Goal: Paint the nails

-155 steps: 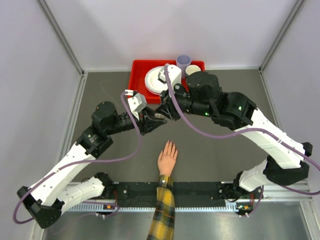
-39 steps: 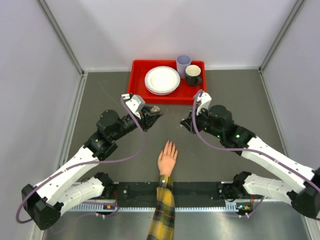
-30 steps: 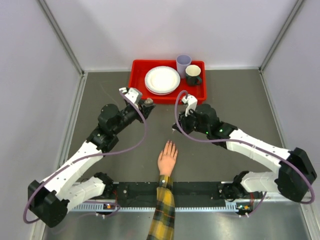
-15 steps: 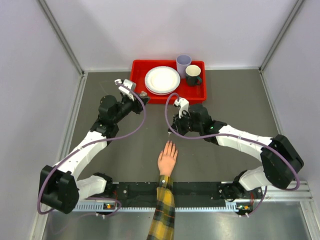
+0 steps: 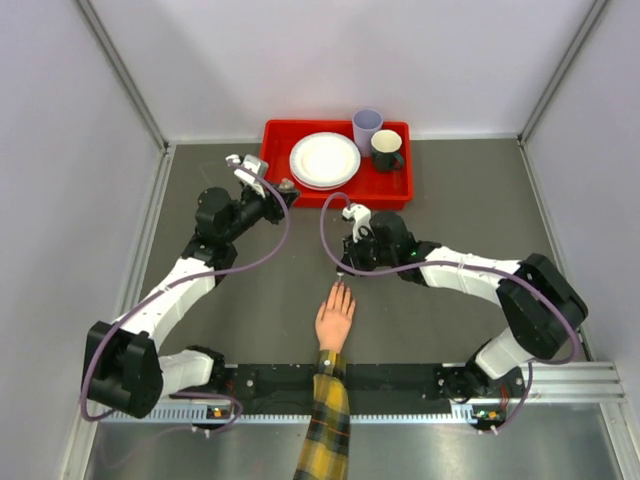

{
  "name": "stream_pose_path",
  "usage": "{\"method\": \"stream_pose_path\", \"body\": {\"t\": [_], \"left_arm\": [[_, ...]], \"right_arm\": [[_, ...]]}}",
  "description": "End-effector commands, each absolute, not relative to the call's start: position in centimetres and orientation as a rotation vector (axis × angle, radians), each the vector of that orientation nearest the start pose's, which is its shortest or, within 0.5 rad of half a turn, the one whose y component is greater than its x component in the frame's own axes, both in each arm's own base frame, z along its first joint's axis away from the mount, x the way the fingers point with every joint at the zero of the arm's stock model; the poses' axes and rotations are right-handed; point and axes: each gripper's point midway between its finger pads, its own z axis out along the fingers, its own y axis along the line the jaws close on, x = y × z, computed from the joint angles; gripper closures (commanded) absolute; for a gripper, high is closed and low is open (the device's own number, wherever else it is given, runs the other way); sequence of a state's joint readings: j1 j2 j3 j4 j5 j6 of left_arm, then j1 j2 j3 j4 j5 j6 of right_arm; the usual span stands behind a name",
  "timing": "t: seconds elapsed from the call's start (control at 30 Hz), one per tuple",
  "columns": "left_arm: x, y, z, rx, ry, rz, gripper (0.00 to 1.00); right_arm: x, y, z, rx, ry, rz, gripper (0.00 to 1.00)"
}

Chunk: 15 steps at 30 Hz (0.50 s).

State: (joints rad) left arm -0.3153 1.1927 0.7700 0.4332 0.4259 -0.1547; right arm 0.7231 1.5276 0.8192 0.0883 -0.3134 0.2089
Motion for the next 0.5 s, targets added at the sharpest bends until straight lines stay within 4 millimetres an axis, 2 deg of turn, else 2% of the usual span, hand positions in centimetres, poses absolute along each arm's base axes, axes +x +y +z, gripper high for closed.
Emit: {"method": "stream_pose_path", "body": {"t": [0.0,0.47], "left_arm": [[36.07,-20.25,28.7,0.48,1.468,-0.719,1.0],[35.99,-20.47,28.63,0.48,1.468,-0.738,1.0]], "right_arm": [[27.85,32.82,11.6,-0.77,2.062,0.899,1.0],[27.88,33.68,11.19,-0.789,2.069,0.941,1.0]]}}
